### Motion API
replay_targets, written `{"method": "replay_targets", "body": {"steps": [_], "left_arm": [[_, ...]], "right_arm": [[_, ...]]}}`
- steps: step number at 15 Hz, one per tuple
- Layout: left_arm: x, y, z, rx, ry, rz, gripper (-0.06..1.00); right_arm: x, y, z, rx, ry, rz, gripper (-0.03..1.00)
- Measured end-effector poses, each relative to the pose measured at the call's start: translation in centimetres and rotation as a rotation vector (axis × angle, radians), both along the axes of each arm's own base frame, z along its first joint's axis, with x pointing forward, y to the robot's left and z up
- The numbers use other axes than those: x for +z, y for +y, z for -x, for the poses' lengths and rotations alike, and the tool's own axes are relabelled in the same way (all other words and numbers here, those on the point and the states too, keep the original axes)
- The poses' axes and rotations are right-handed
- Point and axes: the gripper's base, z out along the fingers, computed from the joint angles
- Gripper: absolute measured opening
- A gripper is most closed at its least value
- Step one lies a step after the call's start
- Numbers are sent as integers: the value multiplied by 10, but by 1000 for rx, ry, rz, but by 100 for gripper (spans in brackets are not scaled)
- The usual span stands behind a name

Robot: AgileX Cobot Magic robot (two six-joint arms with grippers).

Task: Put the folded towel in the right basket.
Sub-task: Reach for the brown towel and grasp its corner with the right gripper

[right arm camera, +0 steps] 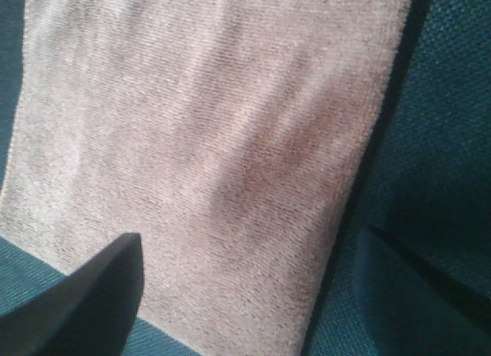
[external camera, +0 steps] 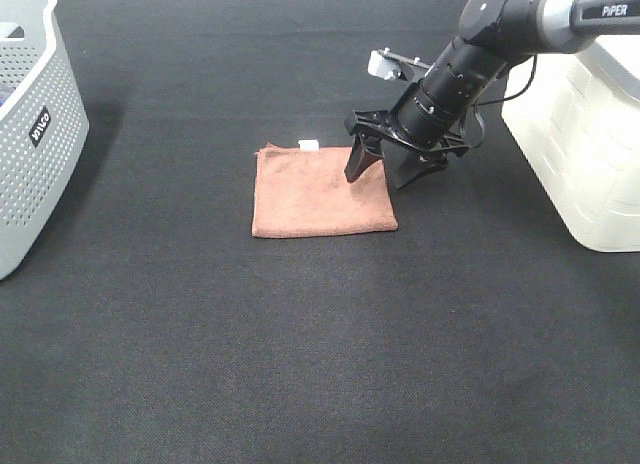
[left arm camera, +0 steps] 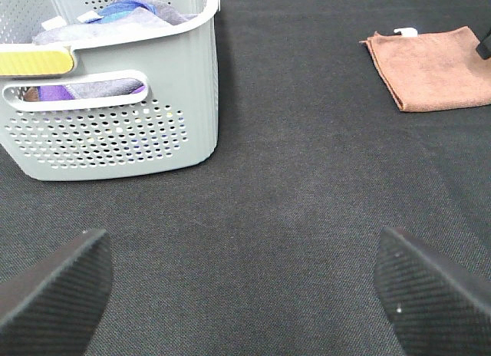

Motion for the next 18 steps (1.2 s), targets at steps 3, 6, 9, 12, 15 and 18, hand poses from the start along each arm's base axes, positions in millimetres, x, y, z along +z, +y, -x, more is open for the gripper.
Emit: {"method": "replay_targets", "body": {"steps": [3, 6, 9, 12, 15, 18], "left_arm": [[0, 0, 0, 0, 0, 0, 88], [0, 0, 0, 0, 0, 0, 88], [0, 0, 0, 0, 0, 0, 88], [0, 0, 0, 0, 0, 0, 88], [0, 0, 0, 0, 0, 0, 88], [0, 0, 0, 0, 0, 0, 88]], "right_arm": [[-1, 0, 0, 9, -4, -1, 72], [-15, 0, 0, 24, 16, 6, 72], [-16, 1, 0, 24, 14, 2, 68], [-22, 6, -2, 5, 11, -66, 46], [-21, 8, -4, -2, 1, -92, 20], [-21, 8, -4, -1, -6, -87, 0]]}}
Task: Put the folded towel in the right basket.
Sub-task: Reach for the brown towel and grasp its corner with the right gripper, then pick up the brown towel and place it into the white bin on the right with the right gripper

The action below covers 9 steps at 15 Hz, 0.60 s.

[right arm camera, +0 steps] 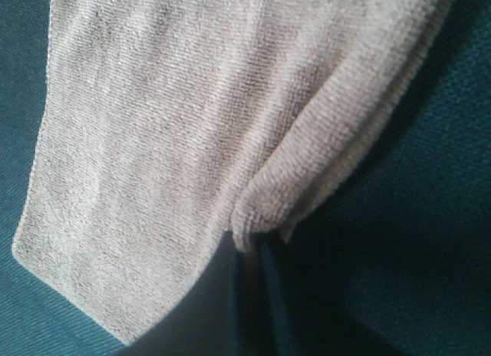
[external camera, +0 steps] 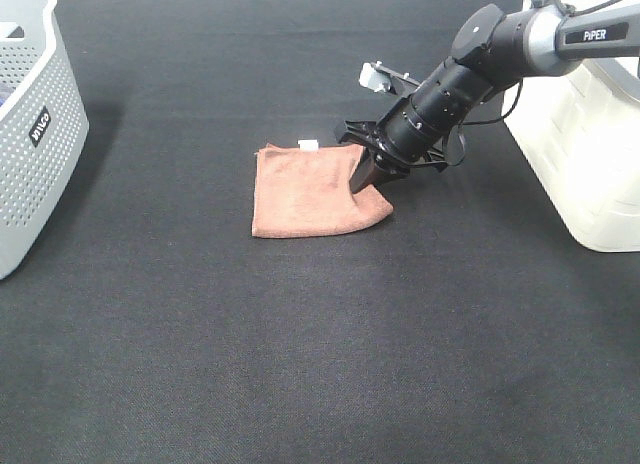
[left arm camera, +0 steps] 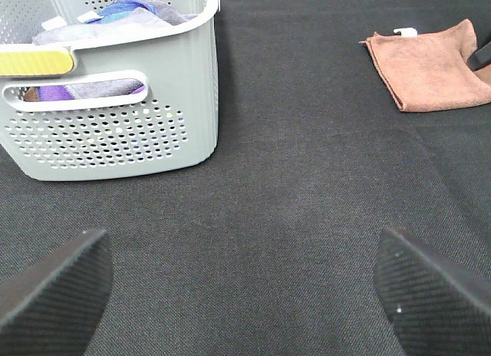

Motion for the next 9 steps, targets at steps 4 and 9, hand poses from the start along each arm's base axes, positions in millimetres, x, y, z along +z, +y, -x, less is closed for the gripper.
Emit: {"method": "replay_targets", "body": {"steps": [4, 9], "left_arm": [[0, 0, 0, 0, 0, 0, 88], [0, 0, 0, 0, 0, 0, 88]], "right_arm": [[13, 1, -1, 20, -17, -1, 0], [90, 3, -2, 96, -91, -5, 0]]}}
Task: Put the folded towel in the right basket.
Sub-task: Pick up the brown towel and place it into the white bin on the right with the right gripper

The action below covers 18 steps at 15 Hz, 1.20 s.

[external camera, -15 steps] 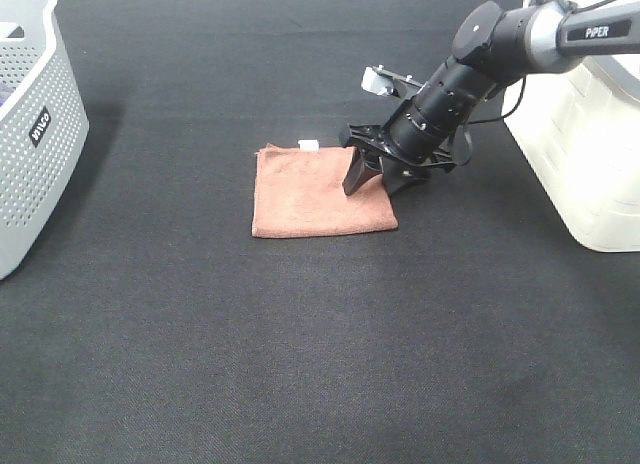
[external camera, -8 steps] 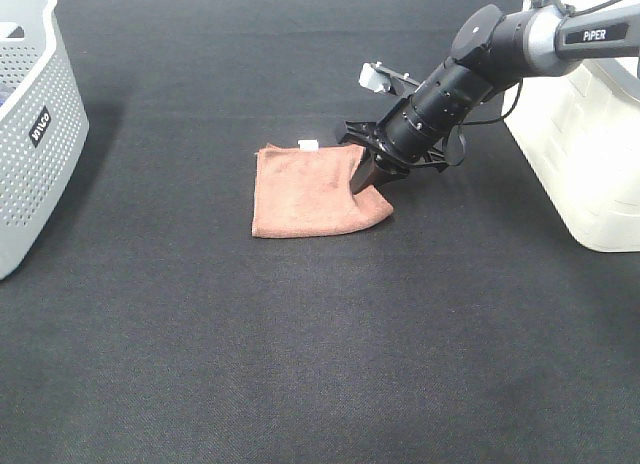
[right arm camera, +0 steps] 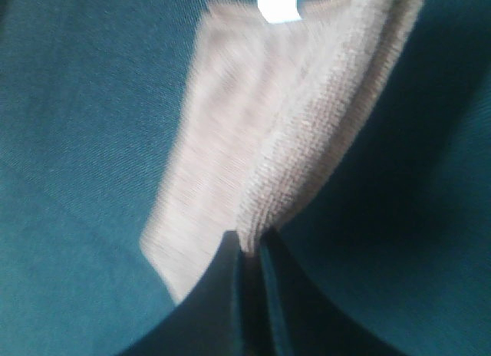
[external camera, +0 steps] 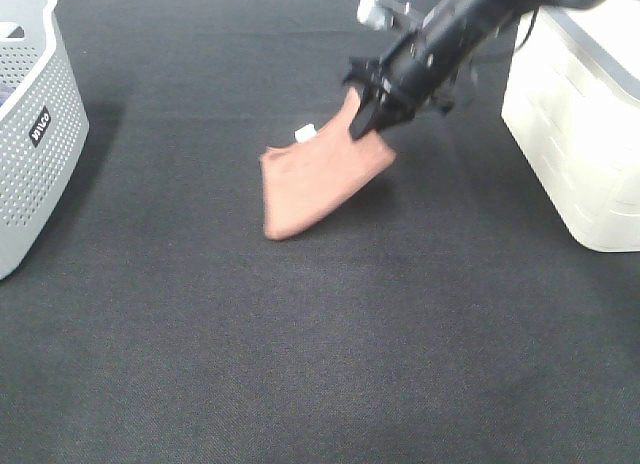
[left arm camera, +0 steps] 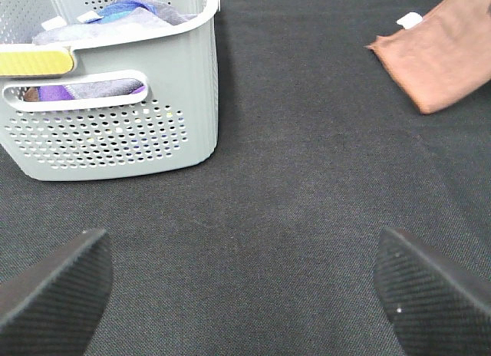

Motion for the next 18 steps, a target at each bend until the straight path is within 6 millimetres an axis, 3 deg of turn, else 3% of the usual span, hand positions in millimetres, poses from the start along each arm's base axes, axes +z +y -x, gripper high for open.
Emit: {"method": "replay_targets", "body": {"steps": [5, 7, 10, 11, 12, 13, 16, 18], "left_arm": [[0, 0, 0, 0, 0, 0, 88], [0, 0, 0, 0, 0, 0, 88], [0, 0, 0, 0, 0, 0, 88], [0, 0, 0, 0, 0, 0, 88], [0, 0, 0, 0, 0, 0, 88], [0, 0, 0, 0, 0, 0, 88], [0, 0, 0, 0, 0, 0, 88], [0, 0, 0, 0, 0, 0, 88]], "right_arm": [[79, -11, 4, -21, -84, 90, 0], [129, -19, 9, -83, -206, 126, 0], [174, -33, 25, -130, -324, 183, 0], [187, -38, 30, -146, -359, 210, 0], [187, -38, 30, -146, -359, 210, 0], [207, -46, 40, -166, -420, 254, 0], [243, -67, 60, -217, -507, 279, 0], [258, -101, 64, -300, -531, 286, 0]]}}
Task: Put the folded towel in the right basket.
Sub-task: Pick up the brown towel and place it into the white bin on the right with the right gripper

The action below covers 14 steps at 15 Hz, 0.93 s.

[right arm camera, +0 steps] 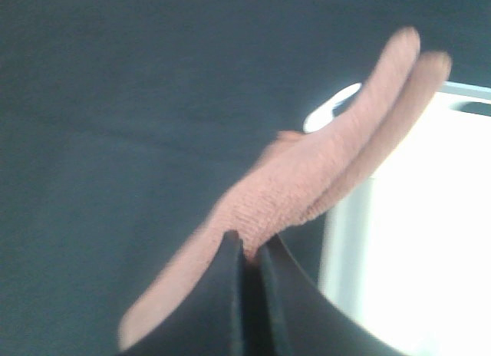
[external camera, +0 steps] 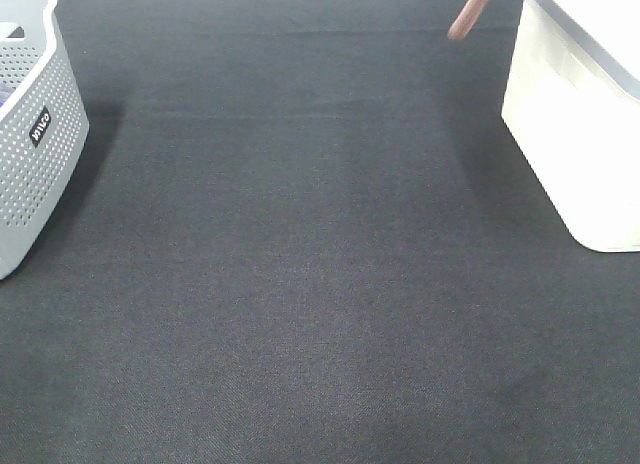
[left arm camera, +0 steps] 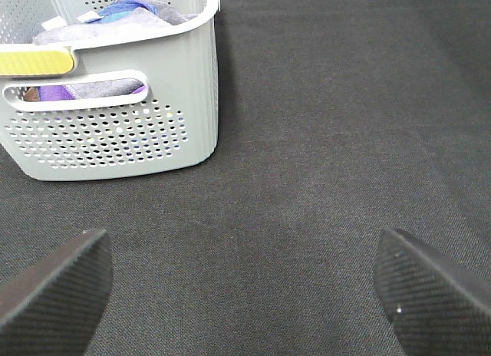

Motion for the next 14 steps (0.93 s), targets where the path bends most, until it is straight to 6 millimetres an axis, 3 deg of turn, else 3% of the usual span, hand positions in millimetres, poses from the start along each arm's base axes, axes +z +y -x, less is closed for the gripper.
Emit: {"method": "replay_targets", "body": {"steps": [4, 7, 8, 14], "left_arm": [[0, 0, 0, 0, 0, 0, 88], [0, 0, 0, 0, 0, 0, 88], [0, 0, 0, 0, 0, 0, 88], [0, 0, 0, 0, 0, 0, 88]], "right_arm": [[2, -93, -5, -209, -1, -62, 0], [-14, -138, -15, -284, 37, -152, 0], [-31, -149, -25, -303, 75, -168, 0], [-83, -156, -55, -317, 193, -179, 0]]}}
